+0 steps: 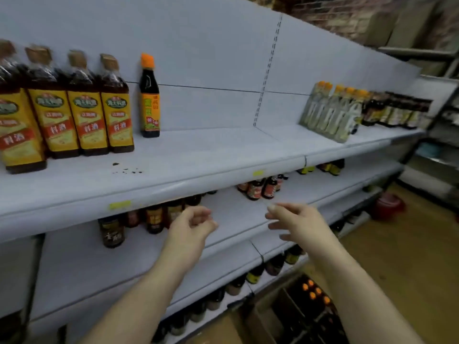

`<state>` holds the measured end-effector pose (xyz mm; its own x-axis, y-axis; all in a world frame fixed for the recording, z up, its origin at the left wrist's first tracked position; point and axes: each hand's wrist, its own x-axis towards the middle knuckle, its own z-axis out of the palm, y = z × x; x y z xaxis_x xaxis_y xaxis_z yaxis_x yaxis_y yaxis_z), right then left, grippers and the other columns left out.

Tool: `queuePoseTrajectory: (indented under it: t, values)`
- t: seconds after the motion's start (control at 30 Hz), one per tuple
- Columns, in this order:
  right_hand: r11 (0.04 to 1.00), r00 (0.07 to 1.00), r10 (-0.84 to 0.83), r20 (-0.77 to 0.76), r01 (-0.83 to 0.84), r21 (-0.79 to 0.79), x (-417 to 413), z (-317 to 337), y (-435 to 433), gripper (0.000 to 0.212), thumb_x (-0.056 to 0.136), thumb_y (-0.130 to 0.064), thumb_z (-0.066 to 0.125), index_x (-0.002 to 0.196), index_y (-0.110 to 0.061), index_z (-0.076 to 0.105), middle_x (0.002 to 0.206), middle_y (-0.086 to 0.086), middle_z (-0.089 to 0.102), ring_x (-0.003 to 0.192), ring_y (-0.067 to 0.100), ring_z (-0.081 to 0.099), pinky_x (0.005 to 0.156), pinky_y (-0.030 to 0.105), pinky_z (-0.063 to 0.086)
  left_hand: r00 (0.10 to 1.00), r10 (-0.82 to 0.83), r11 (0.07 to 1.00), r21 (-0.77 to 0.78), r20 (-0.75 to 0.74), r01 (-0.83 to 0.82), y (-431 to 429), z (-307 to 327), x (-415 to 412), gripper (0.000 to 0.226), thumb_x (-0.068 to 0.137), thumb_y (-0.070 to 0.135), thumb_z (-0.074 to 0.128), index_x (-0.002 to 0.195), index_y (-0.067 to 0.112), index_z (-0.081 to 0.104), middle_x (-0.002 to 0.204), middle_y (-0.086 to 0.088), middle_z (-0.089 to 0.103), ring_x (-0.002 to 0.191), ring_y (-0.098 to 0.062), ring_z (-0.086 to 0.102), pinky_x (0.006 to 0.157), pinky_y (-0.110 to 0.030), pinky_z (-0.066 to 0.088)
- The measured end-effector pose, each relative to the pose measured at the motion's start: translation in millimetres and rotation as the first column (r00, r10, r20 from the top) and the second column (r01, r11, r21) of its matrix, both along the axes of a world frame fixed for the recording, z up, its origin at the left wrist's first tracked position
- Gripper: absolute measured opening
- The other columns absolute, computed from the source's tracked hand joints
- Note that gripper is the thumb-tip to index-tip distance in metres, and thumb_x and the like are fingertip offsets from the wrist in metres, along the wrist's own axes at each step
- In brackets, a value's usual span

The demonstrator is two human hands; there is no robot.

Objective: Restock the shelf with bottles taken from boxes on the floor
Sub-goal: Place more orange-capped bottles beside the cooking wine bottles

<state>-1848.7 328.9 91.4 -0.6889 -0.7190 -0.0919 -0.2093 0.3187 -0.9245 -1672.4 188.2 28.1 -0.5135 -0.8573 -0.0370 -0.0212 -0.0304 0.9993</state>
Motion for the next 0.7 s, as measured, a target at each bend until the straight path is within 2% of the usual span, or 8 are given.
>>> queuePoseTrajectory:
  t: [0.13, 0.2, 0.4, 0.53, 0.7]
  values:
    - [0.994, 0.994, -0.104, -0.018, 0.105, 0.033, -30.4, -9.2, 41.0, 0.027, 0.095, -0.047, 0.068, 0.114, -0.028, 0.073, 0.103, -0.011, 0.077, 0.090, 0.006, 0.074, 0.080, 0.035, 0.057, 0.993, -0.111, 0.994, 0.026, 0.045, 0.110, 24.8, -17.2, -46.0, 0.015, 0.092, 0.020, 0.074, 0.102, 0.028, 0.067, 0.106, 0.000, 0.067, 0.103, -0.020, 0.066, 0.091, -0.043, 0.053]
    - [0.985, 0.986, -0.164, -0.019, 0.165, 0.043, -46.7, -14.9, 61.5, 0.026, 0.095, -0.047, 0.069, 0.113, -0.028, 0.074, 0.101, -0.011, 0.077, 0.087, 0.005, 0.074, 0.077, 0.035, 0.057, 0.985, -0.159, 0.987, 0.036, 0.067, 0.157, 39.7, -24.7, -70.1, 0.017, 0.092, 0.020, 0.074, 0.105, 0.027, 0.067, 0.106, 0.001, 0.067, 0.103, -0.018, 0.065, 0.091, -0.041, 0.053]
    - [0.959, 0.960, -0.279, -0.003, 0.279, 0.040, -109.8, -30.8, 125.2, 0.016, 0.097, -0.040, 0.068, 0.105, -0.027, 0.075, 0.100, -0.006, 0.078, 0.091, 0.015, 0.075, 0.086, 0.040, 0.059, 0.959, -0.262, 0.964, 0.066, 0.112, 0.256, 88.9, -37.4, -147.8, 0.016, 0.093, 0.019, 0.071, 0.105, 0.028, 0.066, 0.108, 0.000, 0.067, 0.104, -0.020, 0.065, 0.090, -0.042, 0.052]
    - [0.947, 0.947, -0.319, 0.035, 0.318, 0.042, -173.2, -44.4, 165.4, 0.021, 0.096, -0.042, 0.069, 0.109, -0.027, 0.075, 0.100, -0.009, 0.079, 0.089, 0.012, 0.076, 0.087, 0.044, 0.059, 0.944, -0.292, 0.956, 0.059, 0.151, 0.287, 122.5, -43.0, -209.1, 0.016, 0.094, 0.020, 0.070, 0.107, 0.028, 0.064, 0.109, 0.000, 0.066, 0.103, -0.019, 0.065, 0.092, -0.042, 0.052]
    - [0.950, 0.948, -0.311, 0.063, 0.308, 0.059, -261.3, -58.2, 207.1, 0.021, 0.094, -0.046, 0.070, 0.107, -0.030, 0.075, 0.100, -0.009, 0.078, 0.088, 0.011, 0.075, 0.086, 0.043, 0.060, 0.940, -0.287, 0.958, 0.068, 0.187, 0.279, 164.7, -53.8, -291.4, 0.017, 0.093, 0.021, 0.071, 0.108, 0.026, 0.064, 0.107, -0.001, 0.067, 0.100, -0.019, 0.065, 0.081, -0.036, 0.052]
